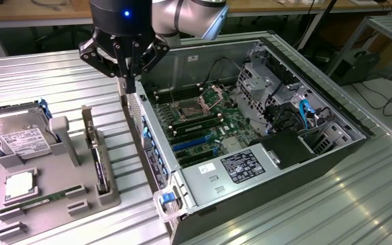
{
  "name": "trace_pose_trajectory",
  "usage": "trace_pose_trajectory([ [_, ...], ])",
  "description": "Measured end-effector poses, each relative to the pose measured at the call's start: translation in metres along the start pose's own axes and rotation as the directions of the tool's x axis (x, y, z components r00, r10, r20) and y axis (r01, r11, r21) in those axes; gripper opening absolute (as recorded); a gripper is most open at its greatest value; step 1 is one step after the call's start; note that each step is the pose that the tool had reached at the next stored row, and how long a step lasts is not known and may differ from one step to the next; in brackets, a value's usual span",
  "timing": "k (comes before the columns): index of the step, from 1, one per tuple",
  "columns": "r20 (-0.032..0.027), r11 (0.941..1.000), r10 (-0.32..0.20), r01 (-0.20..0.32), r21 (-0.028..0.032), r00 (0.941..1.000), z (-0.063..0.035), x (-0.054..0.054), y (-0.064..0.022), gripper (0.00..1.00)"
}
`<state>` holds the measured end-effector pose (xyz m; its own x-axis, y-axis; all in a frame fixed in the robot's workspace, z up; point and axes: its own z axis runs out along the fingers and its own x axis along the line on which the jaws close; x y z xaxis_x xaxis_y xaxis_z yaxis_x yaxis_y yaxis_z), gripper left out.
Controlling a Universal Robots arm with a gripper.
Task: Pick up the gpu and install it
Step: 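Reach for the gpu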
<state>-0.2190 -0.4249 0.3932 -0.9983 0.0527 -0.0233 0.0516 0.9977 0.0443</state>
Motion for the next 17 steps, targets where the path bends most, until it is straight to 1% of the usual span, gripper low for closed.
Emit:
trace_pose_trajectory([
  [17,-0.0006,0.9999,-0.013,0.013,-0.0002,0.9999,-0.0010,0.028,-0.0092,0.11],
])
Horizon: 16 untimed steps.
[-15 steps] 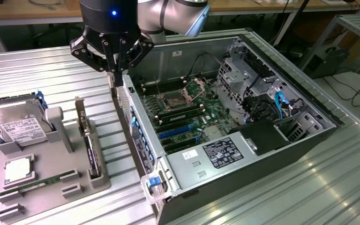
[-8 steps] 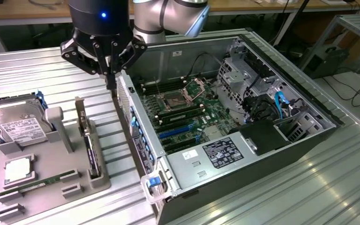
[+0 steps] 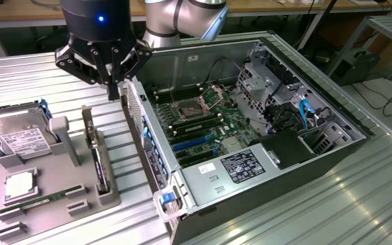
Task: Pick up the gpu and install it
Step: 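Reach for the gpu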
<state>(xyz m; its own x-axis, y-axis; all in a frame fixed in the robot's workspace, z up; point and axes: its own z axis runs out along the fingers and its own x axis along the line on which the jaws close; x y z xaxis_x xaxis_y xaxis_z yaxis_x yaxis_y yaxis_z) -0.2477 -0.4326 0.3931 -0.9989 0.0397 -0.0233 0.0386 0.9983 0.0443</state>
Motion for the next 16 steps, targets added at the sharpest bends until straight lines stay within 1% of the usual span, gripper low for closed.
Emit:
trace_pose_trajectory([
  [16,-0.0006,0.9999,-0.014,0.014,-0.0004,0.9999,-0.0009,0.026,-0.0084,0.11],
])
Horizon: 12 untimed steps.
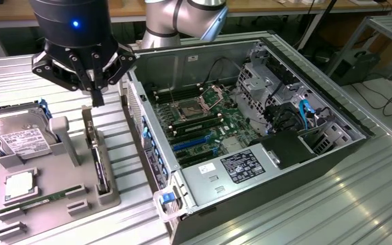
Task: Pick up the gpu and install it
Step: 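Reach for the gpu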
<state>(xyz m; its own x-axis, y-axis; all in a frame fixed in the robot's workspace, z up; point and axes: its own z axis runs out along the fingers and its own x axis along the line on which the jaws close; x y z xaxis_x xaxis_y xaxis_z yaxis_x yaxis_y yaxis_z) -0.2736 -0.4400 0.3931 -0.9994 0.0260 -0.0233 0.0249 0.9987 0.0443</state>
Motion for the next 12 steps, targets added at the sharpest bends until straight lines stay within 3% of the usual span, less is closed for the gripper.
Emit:
trace_pose_trajectory([
  [12,-0.0005,0.9999,-0.010,0.010,-0.0002,0.9999,-0.0006,0.020,-0.0052,0.11],
])
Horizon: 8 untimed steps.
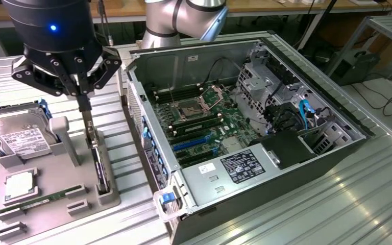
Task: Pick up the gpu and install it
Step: 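Reach for the gpu, then pick up the gpu and move the gpu toward the slot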
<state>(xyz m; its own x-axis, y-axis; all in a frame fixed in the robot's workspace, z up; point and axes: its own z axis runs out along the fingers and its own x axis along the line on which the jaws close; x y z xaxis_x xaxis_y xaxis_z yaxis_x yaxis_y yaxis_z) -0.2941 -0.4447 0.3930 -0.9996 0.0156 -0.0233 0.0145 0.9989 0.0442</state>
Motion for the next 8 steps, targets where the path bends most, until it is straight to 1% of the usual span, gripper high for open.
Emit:
trace_pose_trajectory([
  [3,-0.0002,1.0000,-0.002,0.002,-0.0001,1.0000,-0.0001,0.0048,-0.0011,0.11],
  [8,-0.0002,1.0000,-0.003,0.003,-0.0001,1.0000,-0.0002,0.0060,-0.0012,0.11],
])
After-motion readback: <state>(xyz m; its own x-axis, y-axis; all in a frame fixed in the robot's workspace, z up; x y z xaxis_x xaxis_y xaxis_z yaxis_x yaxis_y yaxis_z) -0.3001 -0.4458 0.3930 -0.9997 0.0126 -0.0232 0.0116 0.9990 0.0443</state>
